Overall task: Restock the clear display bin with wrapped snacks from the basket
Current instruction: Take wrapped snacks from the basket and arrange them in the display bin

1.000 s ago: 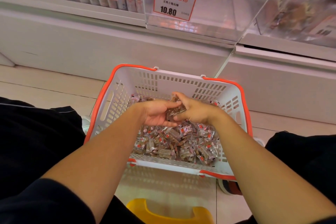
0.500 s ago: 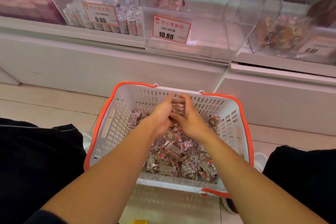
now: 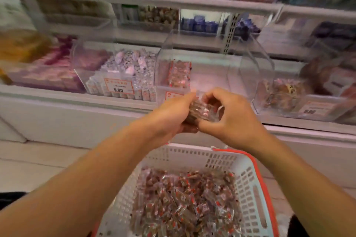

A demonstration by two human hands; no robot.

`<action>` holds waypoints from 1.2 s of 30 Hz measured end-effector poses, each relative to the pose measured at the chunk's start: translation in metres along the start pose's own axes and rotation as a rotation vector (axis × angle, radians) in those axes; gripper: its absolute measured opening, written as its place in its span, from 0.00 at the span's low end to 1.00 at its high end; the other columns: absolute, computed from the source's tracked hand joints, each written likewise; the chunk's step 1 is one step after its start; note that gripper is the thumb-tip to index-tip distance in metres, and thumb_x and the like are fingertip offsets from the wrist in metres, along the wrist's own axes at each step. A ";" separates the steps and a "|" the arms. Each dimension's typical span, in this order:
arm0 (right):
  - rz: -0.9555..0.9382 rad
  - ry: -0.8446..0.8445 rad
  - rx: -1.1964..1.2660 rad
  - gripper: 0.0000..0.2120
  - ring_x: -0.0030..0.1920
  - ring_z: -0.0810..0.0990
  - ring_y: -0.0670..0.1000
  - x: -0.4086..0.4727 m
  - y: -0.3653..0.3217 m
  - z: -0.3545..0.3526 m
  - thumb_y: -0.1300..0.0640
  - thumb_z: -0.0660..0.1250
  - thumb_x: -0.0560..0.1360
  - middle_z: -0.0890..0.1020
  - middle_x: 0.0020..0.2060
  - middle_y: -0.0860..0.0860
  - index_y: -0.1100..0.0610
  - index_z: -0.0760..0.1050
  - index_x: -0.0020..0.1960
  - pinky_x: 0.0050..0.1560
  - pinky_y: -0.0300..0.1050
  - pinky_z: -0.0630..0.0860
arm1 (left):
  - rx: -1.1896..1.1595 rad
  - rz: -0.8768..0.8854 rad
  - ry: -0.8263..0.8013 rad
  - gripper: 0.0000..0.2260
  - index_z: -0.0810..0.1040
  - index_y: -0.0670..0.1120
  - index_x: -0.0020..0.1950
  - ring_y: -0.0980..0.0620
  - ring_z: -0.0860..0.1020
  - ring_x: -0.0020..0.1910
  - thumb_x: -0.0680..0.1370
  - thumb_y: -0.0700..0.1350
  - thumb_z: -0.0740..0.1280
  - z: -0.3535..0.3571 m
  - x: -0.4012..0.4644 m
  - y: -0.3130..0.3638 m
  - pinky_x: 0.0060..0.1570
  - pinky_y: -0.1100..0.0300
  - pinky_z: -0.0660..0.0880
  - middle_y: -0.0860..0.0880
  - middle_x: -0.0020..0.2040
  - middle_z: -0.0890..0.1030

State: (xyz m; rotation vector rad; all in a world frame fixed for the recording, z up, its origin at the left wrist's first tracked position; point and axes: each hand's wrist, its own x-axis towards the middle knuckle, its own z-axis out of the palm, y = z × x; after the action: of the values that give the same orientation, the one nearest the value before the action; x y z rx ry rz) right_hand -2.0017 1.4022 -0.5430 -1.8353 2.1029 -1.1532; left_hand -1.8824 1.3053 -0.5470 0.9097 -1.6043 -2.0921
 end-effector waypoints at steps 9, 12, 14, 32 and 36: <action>0.248 -0.172 0.213 0.09 0.34 0.83 0.49 0.137 0.012 -0.035 0.57 0.78 0.68 0.85 0.34 0.55 0.58 0.81 0.44 0.40 0.49 0.81 | 0.951 0.476 0.584 0.13 0.77 0.50 0.38 0.57 0.77 0.32 0.74 0.58 0.68 -0.084 0.031 0.076 0.30 0.60 0.69 0.53 0.33 0.79; 0.264 -0.382 0.093 0.10 0.37 0.83 0.49 0.158 0.028 -0.008 0.55 0.79 0.68 0.85 0.39 0.54 0.56 0.81 0.46 0.40 0.48 0.80 | 1.183 0.413 0.471 0.11 0.77 0.48 0.34 0.55 0.77 0.32 0.73 0.52 0.70 -0.100 0.053 0.066 0.35 0.56 0.73 0.52 0.30 0.79; 0.220 -0.488 0.001 0.10 0.40 0.83 0.50 0.164 0.034 0.011 0.52 0.78 0.67 0.85 0.39 0.52 0.54 0.82 0.44 0.42 0.50 0.80 | 1.242 0.436 0.424 0.09 0.76 0.47 0.34 0.53 0.76 0.31 0.73 0.48 0.68 -0.104 0.061 0.064 0.35 0.55 0.73 0.51 0.29 0.78; 0.134 -0.441 -0.459 0.25 0.49 0.78 0.54 0.167 0.028 0.039 0.46 0.81 0.64 0.76 0.53 0.51 0.52 0.71 0.51 0.47 0.51 0.77 | 1.092 0.499 0.478 0.15 0.73 0.49 0.33 0.55 0.74 0.28 0.75 0.56 0.66 -0.102 0.050 0.057 0.30 0.58 0.71 0.53 0.25 0.75; 0.080 -0.170 -0.407 0.13 0.47 0.77 0.50 0.136 0.008 0.007 0.47 0.75 0.73 0.75 0.46 0.45 0.49 0.75 0.51 0.46 0.49 0.76 | 0.966 0.653 0.638 0.21 0.65 0.49 0.27 0.53 0.71 0.28 0.78 0.54 0.65 -0.090 0.029 0.062 0.28 0.65 0.64 0.51 0.22 0.68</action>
State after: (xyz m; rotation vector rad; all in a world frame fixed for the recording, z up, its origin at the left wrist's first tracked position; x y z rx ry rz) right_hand -2.0390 1.2783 -0.5015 -1.8981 2.4135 -0.5551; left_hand -1.8498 1.2040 -0.5099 0.9639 -2.0938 -0.4570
